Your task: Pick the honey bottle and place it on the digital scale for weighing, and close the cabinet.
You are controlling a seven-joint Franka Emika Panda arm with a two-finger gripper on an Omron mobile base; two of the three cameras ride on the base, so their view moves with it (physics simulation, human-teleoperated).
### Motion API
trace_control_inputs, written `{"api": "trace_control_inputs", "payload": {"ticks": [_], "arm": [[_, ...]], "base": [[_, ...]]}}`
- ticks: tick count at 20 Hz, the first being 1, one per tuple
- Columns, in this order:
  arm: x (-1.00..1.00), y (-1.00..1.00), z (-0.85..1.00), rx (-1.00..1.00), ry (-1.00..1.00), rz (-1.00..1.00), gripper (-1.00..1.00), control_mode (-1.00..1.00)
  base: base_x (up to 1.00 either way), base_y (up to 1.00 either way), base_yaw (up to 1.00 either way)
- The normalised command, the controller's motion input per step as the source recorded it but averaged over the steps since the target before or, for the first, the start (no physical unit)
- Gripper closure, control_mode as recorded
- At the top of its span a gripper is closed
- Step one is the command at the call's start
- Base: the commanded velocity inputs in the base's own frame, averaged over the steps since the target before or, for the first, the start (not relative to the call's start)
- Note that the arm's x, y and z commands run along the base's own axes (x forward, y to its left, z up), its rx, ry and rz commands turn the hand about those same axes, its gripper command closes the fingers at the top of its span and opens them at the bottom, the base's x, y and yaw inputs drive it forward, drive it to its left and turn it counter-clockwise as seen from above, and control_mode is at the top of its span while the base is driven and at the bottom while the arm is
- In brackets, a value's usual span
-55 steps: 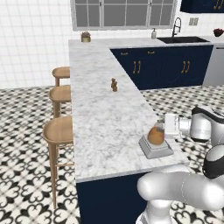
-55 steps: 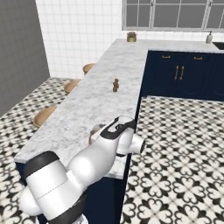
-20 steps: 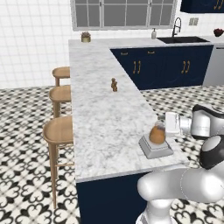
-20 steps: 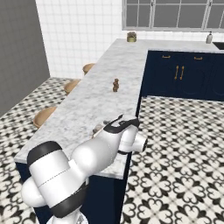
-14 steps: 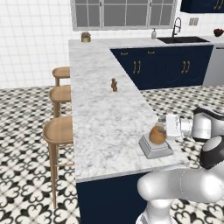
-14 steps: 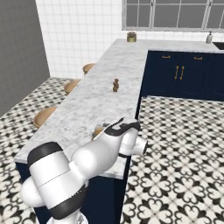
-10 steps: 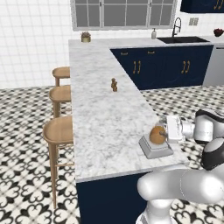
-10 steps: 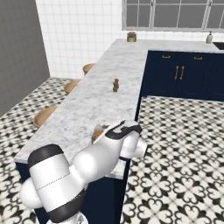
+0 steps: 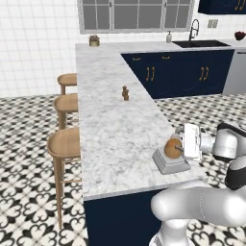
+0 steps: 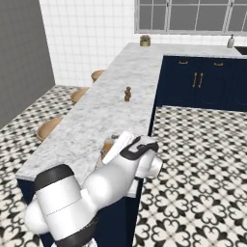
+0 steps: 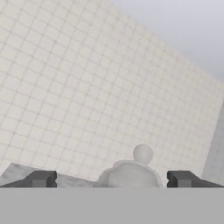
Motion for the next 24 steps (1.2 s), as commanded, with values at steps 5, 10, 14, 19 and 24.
{"api": "trace_control_inputs", "payload": {"ticks": [5,10,14,19,24], "arm": [[-0.32,-0.03,0.61,0.01,-0.07,0.0,-1.0,-1.0],[-0.64,-0.09,1.0,0.0,0.06,-0.06,-1.0,-1.0],[-0.85,-0.33,1.0,0.0,0.15,-0.2,-1.0,-1.0],[-0.65,-0.24,0.68,0.01,0.33,-0.43,-1.0,-1.0],[-0.29,0.0,0.34,0.09,0.4,-0.67,-1.0,-1.0]], "base": [[0.0,0.0,0.0],[0.0,0.0,0.0],[0.0,0.0,0.0],[0.0,0.0,0.0],[0.0,0.0,0.0]]}}
